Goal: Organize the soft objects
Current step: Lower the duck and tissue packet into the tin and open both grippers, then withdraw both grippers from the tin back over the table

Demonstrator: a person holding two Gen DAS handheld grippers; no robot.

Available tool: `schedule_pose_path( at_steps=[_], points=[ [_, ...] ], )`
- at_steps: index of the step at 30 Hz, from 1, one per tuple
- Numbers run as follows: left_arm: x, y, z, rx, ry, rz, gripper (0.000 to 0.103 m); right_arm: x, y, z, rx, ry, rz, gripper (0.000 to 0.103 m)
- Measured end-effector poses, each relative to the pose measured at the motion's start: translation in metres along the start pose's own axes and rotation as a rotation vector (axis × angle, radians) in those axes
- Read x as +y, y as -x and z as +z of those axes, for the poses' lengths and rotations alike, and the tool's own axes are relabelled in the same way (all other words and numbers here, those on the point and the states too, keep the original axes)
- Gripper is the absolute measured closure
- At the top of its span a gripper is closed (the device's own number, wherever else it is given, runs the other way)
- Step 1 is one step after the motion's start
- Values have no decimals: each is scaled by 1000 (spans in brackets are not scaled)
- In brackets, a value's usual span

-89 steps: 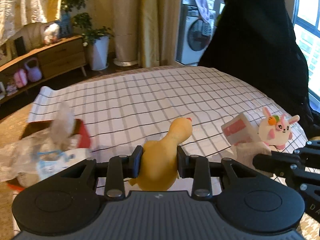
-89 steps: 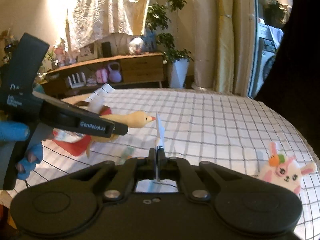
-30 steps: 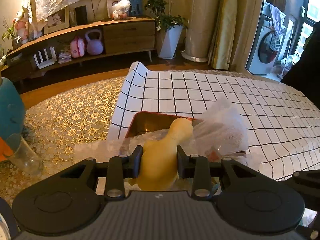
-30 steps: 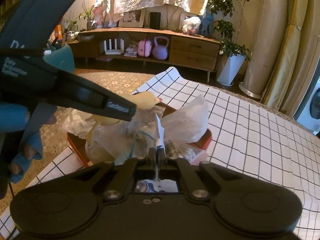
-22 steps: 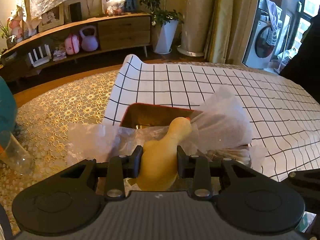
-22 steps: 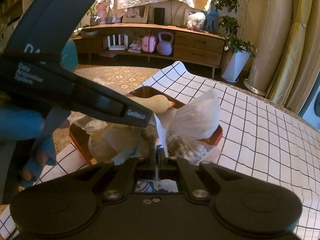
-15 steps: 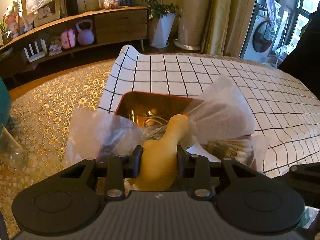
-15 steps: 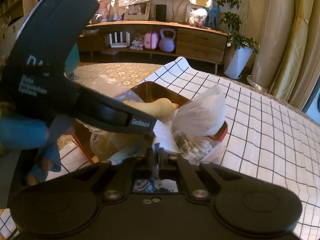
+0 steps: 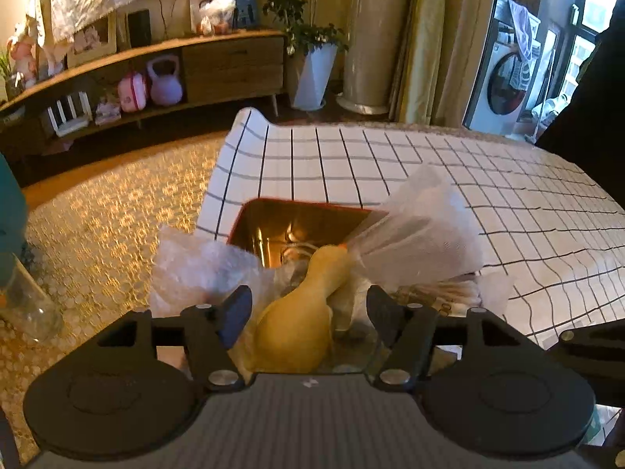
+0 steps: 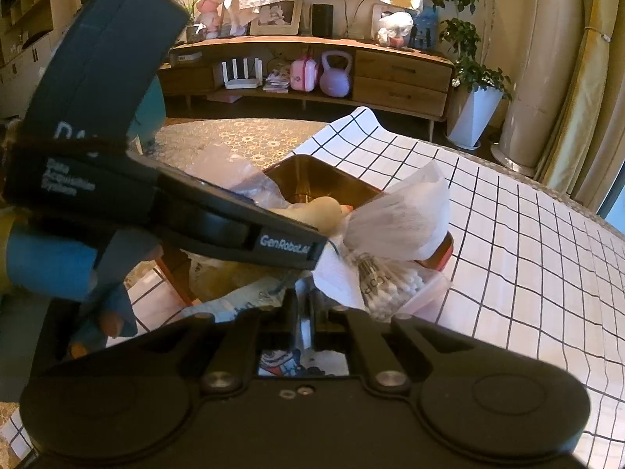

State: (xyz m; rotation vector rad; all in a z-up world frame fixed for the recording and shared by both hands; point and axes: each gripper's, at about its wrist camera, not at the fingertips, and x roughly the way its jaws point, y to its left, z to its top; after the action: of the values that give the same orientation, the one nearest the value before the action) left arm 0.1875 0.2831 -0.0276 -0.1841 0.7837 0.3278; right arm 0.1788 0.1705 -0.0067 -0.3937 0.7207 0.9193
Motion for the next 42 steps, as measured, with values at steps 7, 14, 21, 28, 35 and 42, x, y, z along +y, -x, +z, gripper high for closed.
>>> schedule_pose_path(
  at_steps=[7,14,21,28,35,42],
  points=[
    [3,19,7,-26,15,-1,32,-5,15,1,-15,-15,4,98],
    [6,41,7,-50,22,20,32,-11,34,-1,-43,-37,6,92],
    [5,60,6,-64,20,32,32,-19,49,-3,-63,-55,14,79],
    [-2,81,2,-86,8,27,26,-20,68,-10,-95,-60,16,61],
    [-16,104,-4,-114,-3,10,24,-25,94,-15,-130,-64,14,47],
    [-40,127,-18,-125,-29,-12,24,-36,125,-29,-163,-88,17,41]
  ],
)
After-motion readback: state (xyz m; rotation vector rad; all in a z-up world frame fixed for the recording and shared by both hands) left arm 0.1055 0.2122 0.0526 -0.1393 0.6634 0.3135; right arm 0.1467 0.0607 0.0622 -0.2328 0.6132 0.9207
